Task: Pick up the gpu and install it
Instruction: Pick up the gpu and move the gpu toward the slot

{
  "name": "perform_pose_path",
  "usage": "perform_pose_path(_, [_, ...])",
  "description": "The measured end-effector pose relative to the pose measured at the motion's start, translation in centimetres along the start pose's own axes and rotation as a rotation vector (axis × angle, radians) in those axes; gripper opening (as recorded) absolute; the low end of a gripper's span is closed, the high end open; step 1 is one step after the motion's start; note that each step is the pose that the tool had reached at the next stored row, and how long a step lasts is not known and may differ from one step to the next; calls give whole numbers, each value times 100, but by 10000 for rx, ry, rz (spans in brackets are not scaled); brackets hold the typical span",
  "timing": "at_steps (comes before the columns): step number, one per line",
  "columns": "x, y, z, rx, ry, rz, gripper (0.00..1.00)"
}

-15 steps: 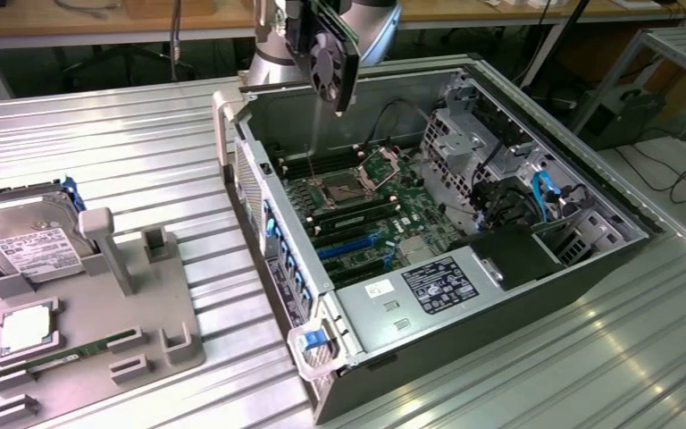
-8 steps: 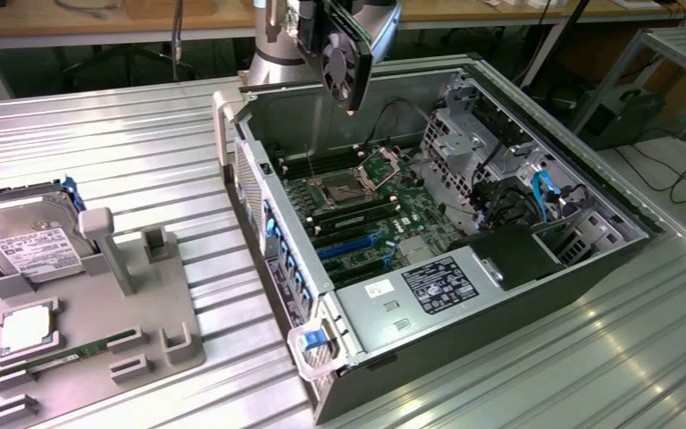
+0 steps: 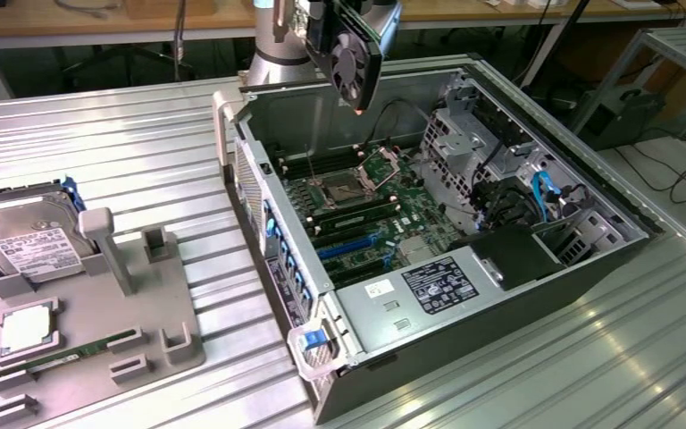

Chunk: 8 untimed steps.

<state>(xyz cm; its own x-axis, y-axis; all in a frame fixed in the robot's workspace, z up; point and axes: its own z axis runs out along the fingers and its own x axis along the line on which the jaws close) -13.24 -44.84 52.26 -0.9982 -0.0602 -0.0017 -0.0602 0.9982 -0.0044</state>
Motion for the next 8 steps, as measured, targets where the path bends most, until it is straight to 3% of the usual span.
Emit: perform_pose_path(8, [-76,-5,9,-1,-1,-21,27])
